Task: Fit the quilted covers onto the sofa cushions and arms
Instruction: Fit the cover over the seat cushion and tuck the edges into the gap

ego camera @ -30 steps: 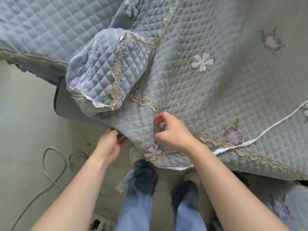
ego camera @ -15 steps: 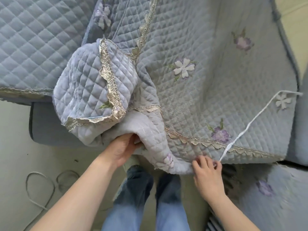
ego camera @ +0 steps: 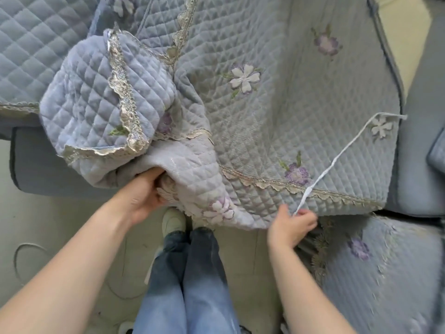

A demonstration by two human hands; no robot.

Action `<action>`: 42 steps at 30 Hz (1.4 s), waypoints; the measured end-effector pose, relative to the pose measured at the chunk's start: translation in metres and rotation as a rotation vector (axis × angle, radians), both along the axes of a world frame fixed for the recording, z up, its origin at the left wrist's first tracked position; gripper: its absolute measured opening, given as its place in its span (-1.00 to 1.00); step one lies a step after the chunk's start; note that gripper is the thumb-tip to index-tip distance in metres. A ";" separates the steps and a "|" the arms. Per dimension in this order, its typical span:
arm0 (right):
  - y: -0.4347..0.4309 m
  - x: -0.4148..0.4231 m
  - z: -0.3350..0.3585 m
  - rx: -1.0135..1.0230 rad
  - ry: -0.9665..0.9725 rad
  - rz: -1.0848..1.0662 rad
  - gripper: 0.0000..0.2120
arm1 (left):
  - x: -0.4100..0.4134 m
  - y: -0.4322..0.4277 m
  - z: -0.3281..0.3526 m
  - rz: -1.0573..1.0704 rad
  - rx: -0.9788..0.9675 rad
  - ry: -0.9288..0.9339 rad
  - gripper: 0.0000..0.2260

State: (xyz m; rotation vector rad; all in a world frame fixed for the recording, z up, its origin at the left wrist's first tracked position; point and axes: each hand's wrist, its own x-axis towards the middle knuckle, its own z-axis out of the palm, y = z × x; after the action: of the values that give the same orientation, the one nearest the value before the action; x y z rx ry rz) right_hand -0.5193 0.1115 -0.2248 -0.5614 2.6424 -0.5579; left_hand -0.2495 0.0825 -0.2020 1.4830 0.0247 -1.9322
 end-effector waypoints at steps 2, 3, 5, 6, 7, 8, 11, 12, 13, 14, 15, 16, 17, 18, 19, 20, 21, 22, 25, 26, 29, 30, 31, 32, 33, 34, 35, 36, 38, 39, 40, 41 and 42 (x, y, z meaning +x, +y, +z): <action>-0.027 -0.031 -0.007 0.140 -0.030 -0.011 -0.49 | 0.003 0.004 -0.008 -0.031 0.091 -0.061 -0.76; -0.034 -0.041 -0.008 0.234 -0.047 0.041 -0.52 | 0.000 0.008 -0.008 -0.041 0.132 -0.058 -0.73; -0.040 -0.039 -0.005 0.280 -0.095 0.232 -0.80 | -0.010 0.010 -0.004 -0.062 0.174 -0.032 -0.70; -0.037 -0.028 0.002 0.245 -0.137 0.335 -0.81 | -0.016 0.011 0.000 -0.054 0.170 -0.035 -0.73; -0.029 -0.012 0.009 0.213 -0.204 0.445 -0.75 | -0.019 0.011 0.003 -0.017 0.155 -0.047 -0.77; -0.018 0.008 0.018 0.211 -0.288 0.570 -0.72 | -0.021 0.010 0.007 0.047 0.138 -0.065 -0.81; 0.035 0.069 0.039 0.358 -0.471 1.104 -0.71 | -0.014 0.006 0.017 0.247 0.065 -0.084 -0.83; 0.057 0.085 0.043 0.455 -0.507 1.328 -0.73 | -0.010 0.006 0.021 0.278 0.036 -0.074 -0.81; 0.078 0.098 0.046 0.563 -0.538 1.537 -0.71 | -0.008 0.006 0.024 0.279 0.017 -0.069 -0.78; 0.096 0.108 0.050 0.657 -0.575 1.701 -0.64 | -0.006 0.006 0.026 0.259 0.011 -0.077 -0.76; 0.109 0.116 0.053 0.707 -0.615 1.795 -0.57 | -0.004 0.006 0.029 0.224 0.005 -0.105 -0.76; 0.115 0.120 0.056 0.732 -0.642 1.805 -0.53 | -0.003 0.006 0.031 0.189 0.002 -0.145 -0.77; 0.115 0.122 0.057 0.716 -0.652 1.748 -0.53 | -0.002 0.006 0.033 0.161 0.003 -0.191 -0.77; 0.110 0.121 0.059 0.670 -0.645 1.648 -0.58 | 0.000 0.007 0.033 0.147 0.004 -0.237 -0.75; 0.100 0.117 0.057 0.607 -0.624 1.510 -0.65 | 0.002 0.008 0.033 0.150 0.011 -0.266 -0.71; 0.087 0.109 0.055 0.527 -0.594 1.351 -0.70 | 0.003 0.010 0.032 0.159 0.024 -0.282 -0.67; 0.071 0.100 0.052 0.428 -0.555 1.199 -0.73 | 0.005 0.012 0.033 0.167 0.043 -0.288 -0.67; 0.054 0.092 0.051 0.308 -0.514 1.085 -0.76 | 0.006 0.012 0.033 0.171 0.062 -0.274 -0.70; 0.016 0.083 0.052 0.004 -0.255 1.189 -0.72 | 0.005 0.014 0.039 0.180 0.137 -0.064 -0.83; 0.010 0.086 0.051 -0.021 -0.155 1.276 -0.60 | 0.003 0.017 0.043 0.178 0.167 0.014 -0.81; 0.005 0.106 0.046 0.094 0.046 1.434 -0.40 | -0.009 0.034 0.050 0.245 0.047 0.194 -0.71; 0.006 0.113 0.044 0.129 0.040 1.467 -0.49 | -0.012 0.043 0.051 0.315 -0.035 0.239 -0.70; 0.007 0.118 0.044 0.146 -0.005 1.487 -0.63 | -0.013 0.051 0.053 0.427 -0.115 0.264 -0.71; 0.008 0.121 0.045 0.148 -0.073 1.497 -0.75 | -0.010 0.059 0.053 0.567 -0.187 0.266 -0.73; 0.009 0.122 0.046 0.156 -0.146 1.506 -0.82 | -0.004 0.064 0.051 0.706 -0.248 0.255 -0.75; 0.011 0.115 0.048 0.146 -0.209 1.528 -0.87 | 0.000 0.065 0.050 0.839 -0.274 0.225 -0.77; 0.013 0.109 0.050 0.114 -0.260 1.556 -0.89 | 0.009 0.063 0.047 0.948 -0.267 0.156 -0.77; 0.013 0.102 0.053 0.065 -0.303 1.578 -0.90 | 0.019 0.057 0.044 1.024 -0.280 0.079 -0.74; 0.011 0.093 0.058 -0.038 -0.335 1.597 -0.88 | 0.043 0.035 0.041 1.079 -0.367 -0.029 -0.62; 0.010 0.092 0.058 -0.074 -0.322 1.621 -0.86 | 0.056 0.022 0.041 1.075 -0.424 -0.028 -0.58; 0.009 0.090 0.057 -0.088 -0.293 1.655 -0.83 | 0.069 0.007 0.044 1.050 -0.490 -0.009 -0.55; 0.010 0.094 0.053 -0.076 -0.266 1.684 -0.80 | 0.088 -0.006 0.048 0.994 -0.569 0.013 -0.54; 0.012 0.097 0.049 -0.030 -0.239 1.708 -0.78 | 0.103 -0.016 0.051 0.918 -0.678 0.085 -0.55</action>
State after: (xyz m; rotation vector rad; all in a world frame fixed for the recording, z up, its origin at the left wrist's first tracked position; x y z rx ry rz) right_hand -0.4225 0.1239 -0.1759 -2.1011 1.1262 -0.0496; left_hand -0.1461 0.0662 -0.1510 0.7201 0.0669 -1.0769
